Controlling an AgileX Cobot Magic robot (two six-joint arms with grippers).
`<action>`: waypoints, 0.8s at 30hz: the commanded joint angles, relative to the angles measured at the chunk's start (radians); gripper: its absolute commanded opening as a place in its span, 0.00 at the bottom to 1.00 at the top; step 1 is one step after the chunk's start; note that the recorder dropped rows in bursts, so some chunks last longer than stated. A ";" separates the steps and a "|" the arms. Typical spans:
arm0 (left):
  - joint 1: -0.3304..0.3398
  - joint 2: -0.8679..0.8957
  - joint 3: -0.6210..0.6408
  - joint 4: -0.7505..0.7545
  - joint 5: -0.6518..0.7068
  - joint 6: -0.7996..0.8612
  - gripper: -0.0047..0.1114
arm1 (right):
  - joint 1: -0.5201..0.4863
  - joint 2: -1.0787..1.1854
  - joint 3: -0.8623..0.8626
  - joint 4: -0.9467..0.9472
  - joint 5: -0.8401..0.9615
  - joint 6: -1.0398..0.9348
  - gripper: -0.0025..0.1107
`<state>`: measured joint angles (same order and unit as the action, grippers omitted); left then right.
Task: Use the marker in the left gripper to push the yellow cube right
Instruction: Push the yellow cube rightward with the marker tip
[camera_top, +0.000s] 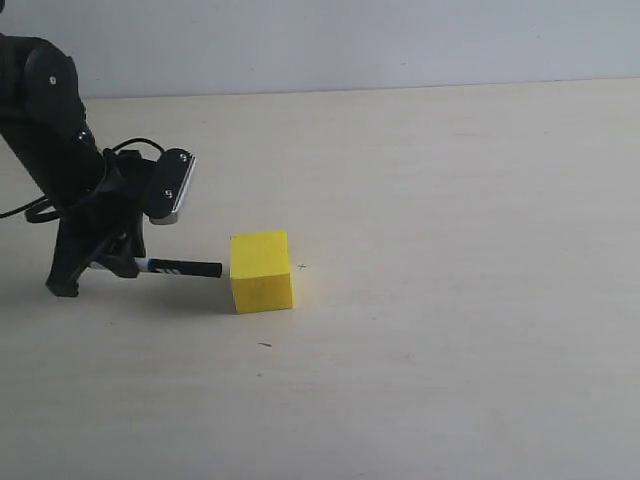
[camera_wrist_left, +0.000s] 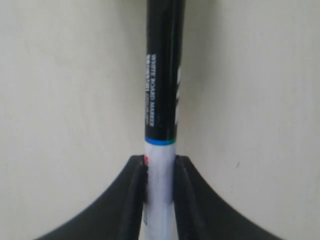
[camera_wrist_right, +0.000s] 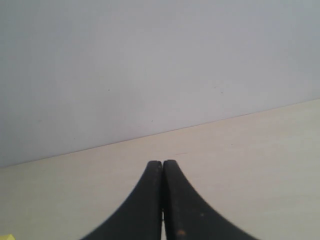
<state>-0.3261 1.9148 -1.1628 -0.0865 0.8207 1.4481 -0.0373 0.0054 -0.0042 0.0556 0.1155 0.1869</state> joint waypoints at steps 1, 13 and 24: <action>0.063 -0.004 -0.006 0.010 0.051 -0.084 0.04 | -0.006 -0.005 0.004 -0.002 -0.006 -0.002 0.02; 0.037 -0.004 -0.006 -0.008 0.086 -0.100 0.04 | -0.006 -0.005 0.004 -0.004 -0.006 -0.002 0.02; -0.079 -0.004 -0.006 -0.058 -0.053 -0.099 0.04 | -0.006 -0.005 0.004 -0.003 -0.006 -0.002 0.02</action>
<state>-0.3860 1.9148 -1.1628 -0.1269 0.7799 1.3529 -0.0373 0.0054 -0.0042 0.0556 0.1155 0.1869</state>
